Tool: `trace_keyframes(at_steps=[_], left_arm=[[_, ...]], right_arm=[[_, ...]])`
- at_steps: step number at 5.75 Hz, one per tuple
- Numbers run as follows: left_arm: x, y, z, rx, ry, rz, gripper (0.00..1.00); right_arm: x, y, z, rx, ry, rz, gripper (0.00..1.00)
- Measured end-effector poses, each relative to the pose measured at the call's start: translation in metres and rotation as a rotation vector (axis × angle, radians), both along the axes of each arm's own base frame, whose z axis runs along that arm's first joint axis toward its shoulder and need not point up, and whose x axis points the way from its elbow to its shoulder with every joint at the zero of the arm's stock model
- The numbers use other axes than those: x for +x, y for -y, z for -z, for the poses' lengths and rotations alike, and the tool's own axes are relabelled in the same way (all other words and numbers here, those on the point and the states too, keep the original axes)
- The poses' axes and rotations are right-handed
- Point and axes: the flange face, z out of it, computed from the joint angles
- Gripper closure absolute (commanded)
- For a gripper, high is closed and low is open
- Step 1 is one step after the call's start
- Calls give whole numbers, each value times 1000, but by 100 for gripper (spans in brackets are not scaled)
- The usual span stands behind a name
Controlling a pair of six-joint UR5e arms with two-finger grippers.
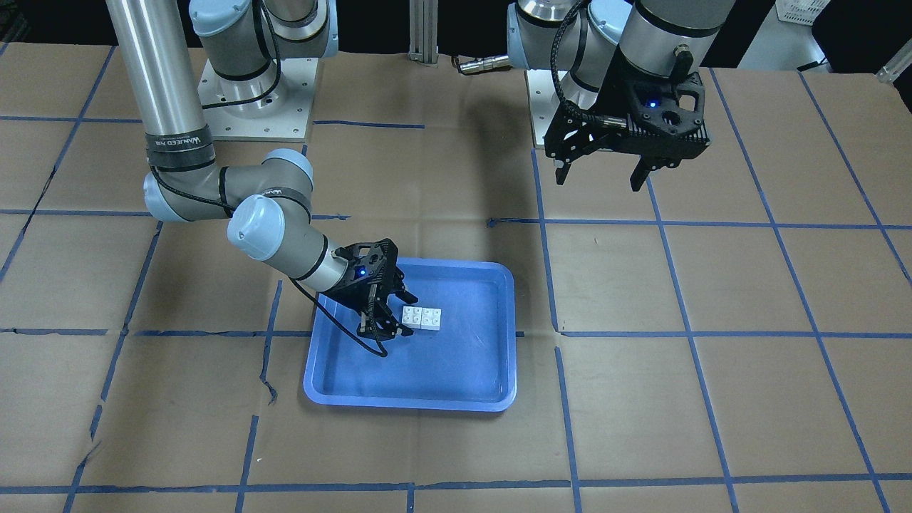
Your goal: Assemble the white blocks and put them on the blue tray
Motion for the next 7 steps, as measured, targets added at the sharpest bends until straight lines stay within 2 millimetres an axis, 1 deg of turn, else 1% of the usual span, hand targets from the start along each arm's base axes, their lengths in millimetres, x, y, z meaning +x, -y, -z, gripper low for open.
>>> trace_keyframes(at_steps=[1,4,7], left_arm=[[0,0,0,0,0,0,1],[0,1,1,0,0,0,1],[0,1,1,0,0,0,1]], right_arm=[[0,1,-2,-5,-4,3,0],[-2,12,-20,-9,-20,57,0],[-7,14,-32,2,-54,78,0]])
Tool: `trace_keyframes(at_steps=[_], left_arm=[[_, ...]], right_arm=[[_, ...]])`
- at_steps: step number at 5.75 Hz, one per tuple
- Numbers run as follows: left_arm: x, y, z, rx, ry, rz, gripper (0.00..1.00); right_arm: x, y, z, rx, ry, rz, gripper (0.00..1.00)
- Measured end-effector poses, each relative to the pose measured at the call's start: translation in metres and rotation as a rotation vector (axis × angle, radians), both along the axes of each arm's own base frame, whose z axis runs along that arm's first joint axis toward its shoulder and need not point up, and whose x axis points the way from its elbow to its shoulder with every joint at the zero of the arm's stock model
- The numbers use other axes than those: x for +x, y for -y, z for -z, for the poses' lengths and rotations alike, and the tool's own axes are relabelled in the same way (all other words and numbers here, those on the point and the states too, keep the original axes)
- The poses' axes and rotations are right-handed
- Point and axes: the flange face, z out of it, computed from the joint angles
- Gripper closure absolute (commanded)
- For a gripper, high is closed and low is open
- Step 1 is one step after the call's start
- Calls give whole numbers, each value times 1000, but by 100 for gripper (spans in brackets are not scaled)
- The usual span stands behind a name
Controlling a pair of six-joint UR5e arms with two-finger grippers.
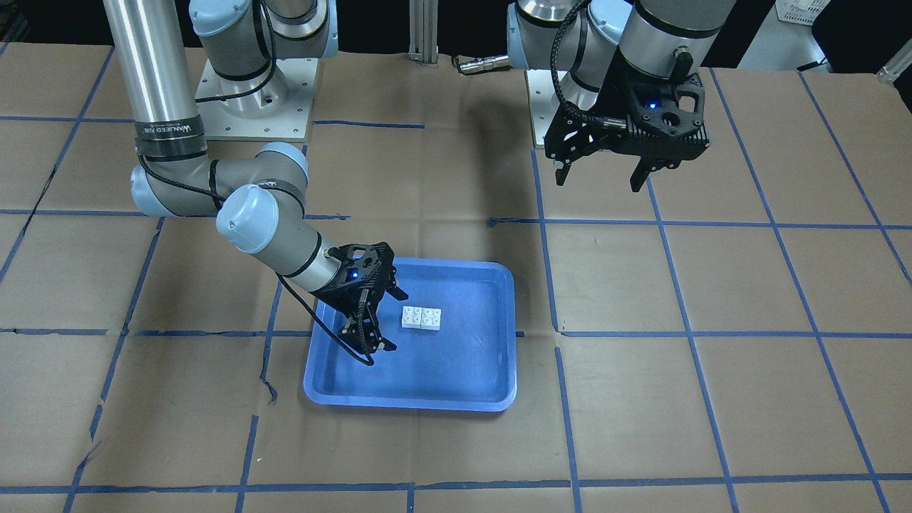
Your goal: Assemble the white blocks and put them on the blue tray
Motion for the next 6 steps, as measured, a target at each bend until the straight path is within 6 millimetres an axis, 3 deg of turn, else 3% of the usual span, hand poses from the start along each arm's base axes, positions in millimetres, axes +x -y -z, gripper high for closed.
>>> trace_keyframes(at_steps=[1,3,5,6], left_arm=[[0,0,0,0,0,0,1],[0,0,0,0,0,0,1],[0,0,0,-1,-1,0,1],[0,0,-1,-1,-1,0,1]], right_arm=[[-4,1,-14,14,-26,10,0],[-18,6,-66,85,-155,117,0],[-35,9,-124,234,-280,450,0],[-44,15,-143,302,-334,642,0]])
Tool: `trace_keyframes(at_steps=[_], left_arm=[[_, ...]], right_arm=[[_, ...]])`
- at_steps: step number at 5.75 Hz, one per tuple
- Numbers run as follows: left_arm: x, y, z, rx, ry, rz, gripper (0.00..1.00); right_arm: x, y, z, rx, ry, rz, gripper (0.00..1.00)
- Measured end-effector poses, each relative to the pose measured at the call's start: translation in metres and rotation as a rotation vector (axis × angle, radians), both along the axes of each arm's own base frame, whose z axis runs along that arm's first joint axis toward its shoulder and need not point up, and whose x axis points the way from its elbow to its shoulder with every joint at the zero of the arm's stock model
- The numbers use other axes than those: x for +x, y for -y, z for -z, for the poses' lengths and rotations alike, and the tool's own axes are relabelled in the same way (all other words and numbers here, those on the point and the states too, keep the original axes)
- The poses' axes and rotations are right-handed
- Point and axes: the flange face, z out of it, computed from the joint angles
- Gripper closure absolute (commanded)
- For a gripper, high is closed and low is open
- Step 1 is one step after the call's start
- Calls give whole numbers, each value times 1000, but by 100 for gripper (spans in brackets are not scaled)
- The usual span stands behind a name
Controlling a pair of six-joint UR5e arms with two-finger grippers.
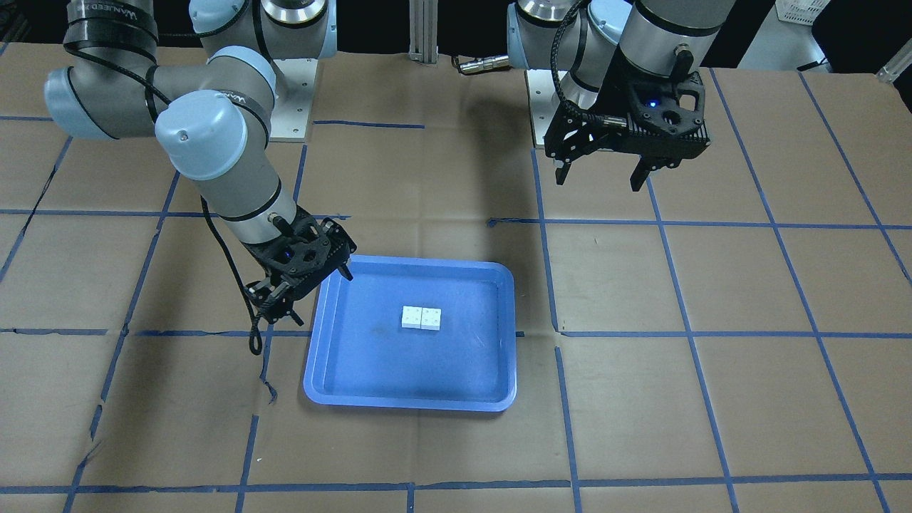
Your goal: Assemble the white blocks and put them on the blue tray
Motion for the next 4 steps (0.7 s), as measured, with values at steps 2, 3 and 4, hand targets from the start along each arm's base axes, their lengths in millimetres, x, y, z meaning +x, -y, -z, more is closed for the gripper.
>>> trace_keyframes(at_steps=[2,3,4], left_arm=[[0,0,0,0,1,0,1],[0,0,0,0,1,0,1],[0,0,0,0,1,0,1]], right_arm=[[-16,8,-43,147,-125,349,0],[-19,6,-68,212,-161,484,0],[-26,7,-90,224,-179,553,0]])
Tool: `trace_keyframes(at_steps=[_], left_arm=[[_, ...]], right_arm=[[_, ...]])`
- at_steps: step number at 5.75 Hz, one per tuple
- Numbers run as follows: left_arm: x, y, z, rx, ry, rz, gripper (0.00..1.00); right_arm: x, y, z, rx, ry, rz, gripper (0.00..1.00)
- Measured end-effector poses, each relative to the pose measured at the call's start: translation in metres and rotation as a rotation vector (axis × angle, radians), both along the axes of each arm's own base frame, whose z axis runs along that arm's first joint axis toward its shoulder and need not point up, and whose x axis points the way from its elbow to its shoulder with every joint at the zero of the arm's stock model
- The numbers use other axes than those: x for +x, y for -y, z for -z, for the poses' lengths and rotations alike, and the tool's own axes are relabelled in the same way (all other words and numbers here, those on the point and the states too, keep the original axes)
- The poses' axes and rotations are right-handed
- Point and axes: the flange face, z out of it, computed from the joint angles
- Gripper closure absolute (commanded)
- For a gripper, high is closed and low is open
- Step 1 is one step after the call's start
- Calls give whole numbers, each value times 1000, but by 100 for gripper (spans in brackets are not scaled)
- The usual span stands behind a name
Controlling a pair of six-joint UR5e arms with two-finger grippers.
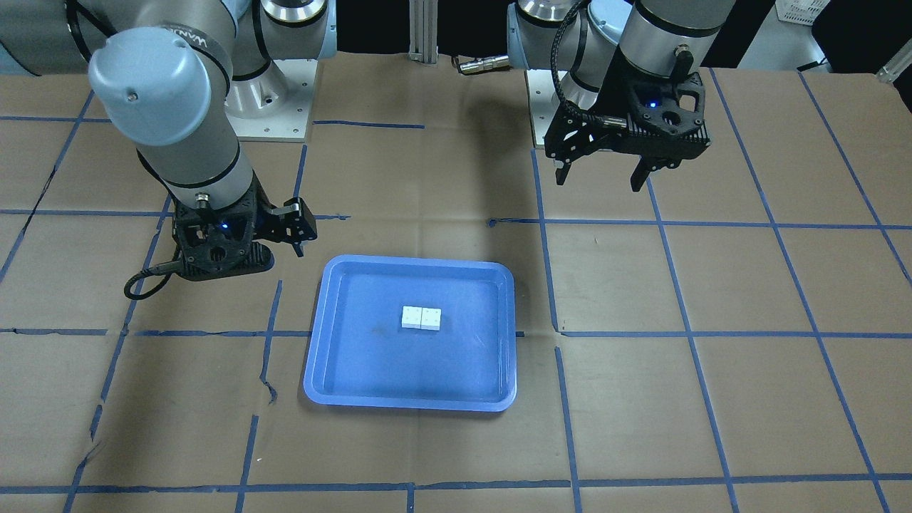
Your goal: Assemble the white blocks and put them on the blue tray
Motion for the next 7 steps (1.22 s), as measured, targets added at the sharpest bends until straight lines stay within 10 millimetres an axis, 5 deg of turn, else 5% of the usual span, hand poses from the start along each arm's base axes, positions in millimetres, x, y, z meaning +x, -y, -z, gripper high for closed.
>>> trace_keyframes(at_steps=[3,7], left_arm=[[0,0,0,0,0,0,1],[0,0,0,0,0,0,1]], right_arm=[[-35,-24,-63,2,-46,105,0],[-32,-33,-94,8,-26,169,0]])
